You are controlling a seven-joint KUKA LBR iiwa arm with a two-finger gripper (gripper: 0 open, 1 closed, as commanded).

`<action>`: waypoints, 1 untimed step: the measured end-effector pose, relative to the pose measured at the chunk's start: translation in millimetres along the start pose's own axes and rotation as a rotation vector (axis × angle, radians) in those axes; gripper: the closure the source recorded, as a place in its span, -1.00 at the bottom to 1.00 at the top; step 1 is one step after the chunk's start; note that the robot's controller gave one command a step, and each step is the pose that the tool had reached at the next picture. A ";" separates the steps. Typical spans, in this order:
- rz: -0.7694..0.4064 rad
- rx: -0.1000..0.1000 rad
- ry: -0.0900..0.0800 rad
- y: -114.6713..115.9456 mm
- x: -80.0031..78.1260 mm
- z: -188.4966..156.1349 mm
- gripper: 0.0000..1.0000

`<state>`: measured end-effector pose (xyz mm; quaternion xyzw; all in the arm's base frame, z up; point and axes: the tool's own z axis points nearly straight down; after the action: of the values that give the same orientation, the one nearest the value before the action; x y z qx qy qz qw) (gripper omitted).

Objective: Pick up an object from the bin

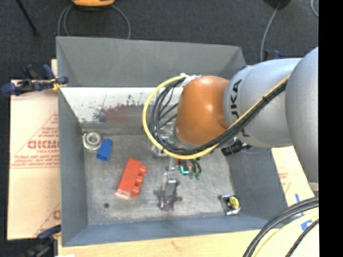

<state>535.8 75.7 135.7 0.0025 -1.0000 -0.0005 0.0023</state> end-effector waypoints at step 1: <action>-0.159 0.001 -0.013 41.2 -51.8 63.1 -1.00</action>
Offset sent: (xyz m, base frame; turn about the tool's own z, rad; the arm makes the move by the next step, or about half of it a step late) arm 0.0482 0.0424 -0.0657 -0.1604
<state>587.1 117.2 72.3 0.0822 -0.9966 0.0000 -0.0042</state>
